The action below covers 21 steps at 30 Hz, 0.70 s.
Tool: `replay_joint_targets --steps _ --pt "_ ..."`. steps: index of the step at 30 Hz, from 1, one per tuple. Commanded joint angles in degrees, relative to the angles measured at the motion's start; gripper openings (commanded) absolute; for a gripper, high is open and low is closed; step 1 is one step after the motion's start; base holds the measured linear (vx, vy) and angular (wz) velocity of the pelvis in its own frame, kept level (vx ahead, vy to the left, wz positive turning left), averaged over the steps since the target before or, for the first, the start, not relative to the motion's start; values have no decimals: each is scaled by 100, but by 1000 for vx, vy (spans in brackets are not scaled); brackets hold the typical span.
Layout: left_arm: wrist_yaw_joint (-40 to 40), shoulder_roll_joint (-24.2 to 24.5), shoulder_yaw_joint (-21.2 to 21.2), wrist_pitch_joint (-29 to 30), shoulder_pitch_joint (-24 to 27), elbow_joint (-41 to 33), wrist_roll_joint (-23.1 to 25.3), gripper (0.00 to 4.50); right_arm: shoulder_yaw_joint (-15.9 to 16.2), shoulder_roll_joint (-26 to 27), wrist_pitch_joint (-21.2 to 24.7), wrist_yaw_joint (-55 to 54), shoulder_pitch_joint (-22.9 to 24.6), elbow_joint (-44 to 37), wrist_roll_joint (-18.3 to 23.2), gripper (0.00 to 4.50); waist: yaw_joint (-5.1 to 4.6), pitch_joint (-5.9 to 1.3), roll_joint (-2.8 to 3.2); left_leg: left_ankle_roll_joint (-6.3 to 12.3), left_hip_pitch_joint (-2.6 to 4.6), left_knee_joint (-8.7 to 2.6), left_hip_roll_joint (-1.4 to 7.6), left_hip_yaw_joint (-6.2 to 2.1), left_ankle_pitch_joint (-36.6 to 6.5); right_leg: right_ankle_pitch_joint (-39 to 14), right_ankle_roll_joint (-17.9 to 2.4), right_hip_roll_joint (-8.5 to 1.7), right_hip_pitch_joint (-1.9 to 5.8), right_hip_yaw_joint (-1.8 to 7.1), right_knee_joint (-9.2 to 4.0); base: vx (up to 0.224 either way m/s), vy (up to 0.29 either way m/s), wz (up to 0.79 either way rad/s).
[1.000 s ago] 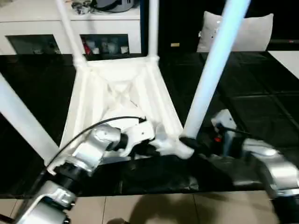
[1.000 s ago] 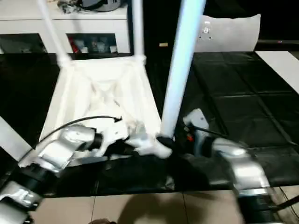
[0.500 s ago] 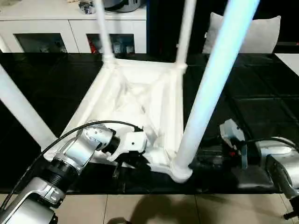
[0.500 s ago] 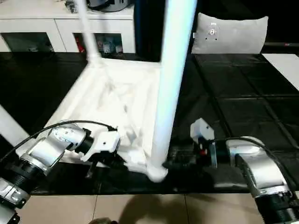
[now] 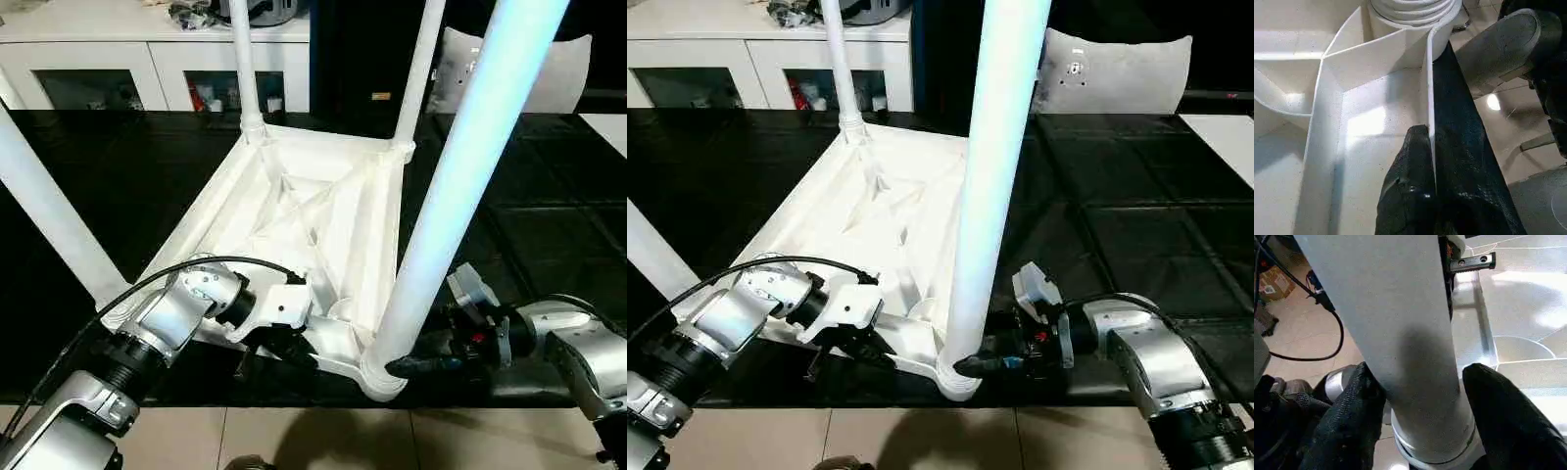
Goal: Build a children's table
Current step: Rotate leg to tighten
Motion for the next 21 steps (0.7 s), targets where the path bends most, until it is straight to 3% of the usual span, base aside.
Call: replay_joint_targets --steps 1,3,8,9,11,12,13,14,16,17,19,20,21 --pt "-388 -34 -284 21 30 -57 -32 0 6 21 73 30 -137 43 121 241 -17 -312 -56 304 71 -395 356 -87 -1214 -1110 -1347 -417 220 263 -432 0 0 0" --pt "-395 -47 -243 155 53 -77 -98 0 -10 70 122 7 -109 0 167 211 -24 -312 -54 289 72 -396 354 -85 -1206 -1105 -1350 -416 221 264 -431 0 0 0" --pt "31 -219 -13 723 82 -119 -201 0 -125 427 332 -809 18 -197 99 203 -78 -286 -48 214 72 -422 339 -96 -1335 -1353 -1309 -411 212 260 -459 0 0 0" --pt "314 -326 108 929 75 -116 -210 0 -197 668 413 -1496 -29 -129 -123 202 -96 -271 -26 161 83 -429 335 -99 -1473 -1626 -1250 -419 198 265 -486 0 0 0" --pt "560 -418 209 1111 70 -121 -214 0 -269 891 467 -2090 -86 -56 -317 201 -153 -241 -44 16 90 -453 313 -118 -1690 -2187 -1079 -433 190 262 -537 0 0 0" --pt "877 -523 305 1301 54 -118 -169 0 -360 1123 557 -2640 -156 9 -465 201 -215 -234 -30 -72 77 -465 301 -141 -1809 -2472 -966 -434 189 251 -554 0 0 0" --pt "1030 -568 343 1394 43 -119 -139 0 -405 1225 622 -2857 -188 29 -513 200 -292 -221 -20 -157 8 -510 288 -184 -1863 -2668 -826 -418 226 214 -541 0 0 0" --pt "1091 -592 361 1421 39 -116 -131 0 -418 1269 627 -2962 -203 41 -553 199 -352 -220 -32 -195 11 -503 271 -205 -2014 -2976 -661 -433 221 191 -591 0 0 0" --pt "1664 -844 538 1738 27 -155 -79 0 -653 1732 853 -4081 -367 198 -834 198 -416 -227 -32 -218 41 -494 268 -199 -2079 -3034 -622 -433 182 200 -618 -21 11 -9" --pt "1976 -1026 637 1930 43 -226 -75 0 -782 1971 984 -4597 -425 262 -909 198 -533 -231 -26 -263 29 -490 257 -212 -2097 -2907 -691 -417 161 190 -603 0 0 0" --pt "2193 -1177 708 2057 69 -297 -88 0 -846 2118 1014 -4852 -432 280 -923 198 -555 -261 -31 -183 -1 -474 236 -203 -1929 -2737 -662 -414 191 192 -612 0 0 0" --pt "2318 -1272 750 2131 87 -343 -84 0 -831 2169 904 -4898 -403 260 -945 198 -544 -264 -24 -104 41 -455 254 -172 -1887 -2538 -719 -408 147 218 -625 0 0 0" --pt "2385 -1334 767 2170 96 -368 -79 0 -811 2206 783 -4878 -377 252 -932 252 -548 -266 -49 -60 48 -441 254 -154 -1859 -2412 -773 -399 137 228 -624 0 0 0"
